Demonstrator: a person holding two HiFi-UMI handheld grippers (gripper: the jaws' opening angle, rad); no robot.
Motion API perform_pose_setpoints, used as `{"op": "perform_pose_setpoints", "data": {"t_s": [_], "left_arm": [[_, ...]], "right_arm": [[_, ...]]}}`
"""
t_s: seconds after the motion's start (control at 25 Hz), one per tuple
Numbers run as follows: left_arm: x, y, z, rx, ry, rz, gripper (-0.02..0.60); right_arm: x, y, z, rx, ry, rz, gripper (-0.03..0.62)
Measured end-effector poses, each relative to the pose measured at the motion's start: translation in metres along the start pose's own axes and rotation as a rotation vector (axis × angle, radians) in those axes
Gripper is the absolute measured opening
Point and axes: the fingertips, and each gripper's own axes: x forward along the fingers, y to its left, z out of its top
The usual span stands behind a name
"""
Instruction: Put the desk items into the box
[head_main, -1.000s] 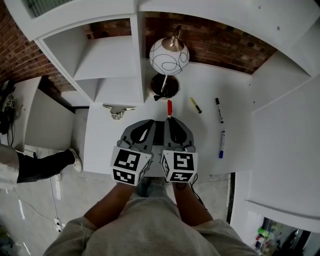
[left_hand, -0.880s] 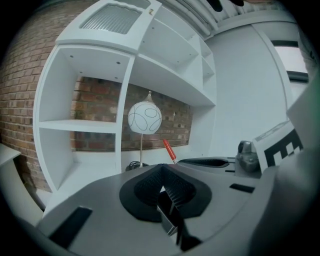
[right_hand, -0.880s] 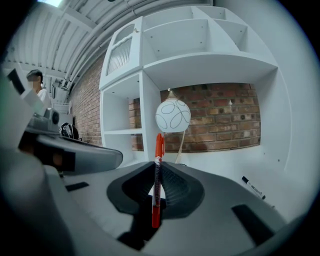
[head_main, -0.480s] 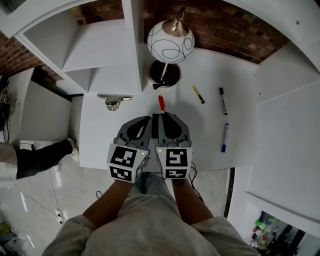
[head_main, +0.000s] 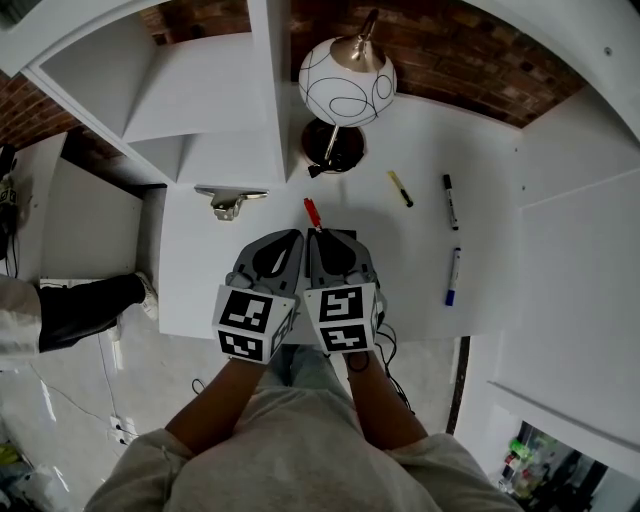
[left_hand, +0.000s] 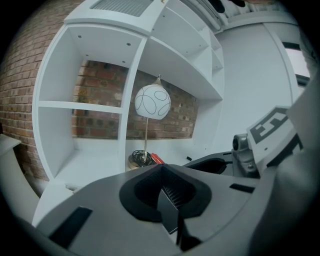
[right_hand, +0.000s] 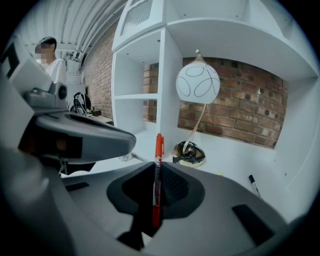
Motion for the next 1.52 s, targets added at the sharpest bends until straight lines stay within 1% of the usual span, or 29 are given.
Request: {"op": "perform_pose_setpoints", "data": {"t_s": [0.2, 0.56, 0.72, 0.8, 0.92, 1.12, 1.2, 1.36, 1.4, 1.48, 1.52], "left_arm": [[0.0, 0.003, -0.004, 0.0, 0.014, 0.003, 0.008], [-0.001, 0.002, -0.004, 0.006, 0.015, 0.001, 0.008], [-0.002, 0.002, -0.004, 0.003, 0.015, 0.0, 0.008], [-0.002, 0.003, -0.004, 0.004, 0.015, 0.001, 0.008], [-0.002, 0.001, -0.005, 0.005, 0.015, -0.003, 0.008], [-0.002, -0.004, -0.005, 0.008, 0.016, -0.011, 0.008], [-0.003, -0.005, -0.003, 0.011, 0.013, -0.013, 0.008], [-0.007, -0.006, 0.002, 0.026, -0.005, 0.001, 0.008], [-0.008, -0.007, 0.004, 0.029, -0.009, 0.0, 0.008], [-0.009, -0.01, 0.008, 0.033, -0.02, -0.007, 0.008], [-0.01, -0.012, 0.01, 0.037, -0.027, -0.01, 0.008]], "right_arm": [[0.003, 0.002, -0.008, 0.014, 0.103, 0.026, 0.052], [0.013, 0.011, -0.02, -0.006, 0.258, 0.104, 0.052], [0.013, 0.012, -0.024, 0.006, 0.295, 0.127, 0.054], [0.012, 0.011, -0.025, 0.01, 0.301, 0.127, 0.074], [0.01, 0.008, -0.027, 0.021, 0.288, 0.119, 0.105], [0.007, 0.008, -0.024, 0.022, 0.247, 0.107, 0.12], [0.004, 0.007, -0.02, 0.03, 0.208, 0.096, 0.121], [-0.005, 0.006, -0.005, 0.075, 0.099, 0.085, 0.12], [-0.008, 0.005, -0.001, 0.079, 0.073, 0.074, 0.113], [-0.017, 0.0, 0.008, 0.072, 0.02, 0.035, 0.068], [-0.022, -0.003, 0.012, 0.065, -0.007, 0.013, 0.056]]}}
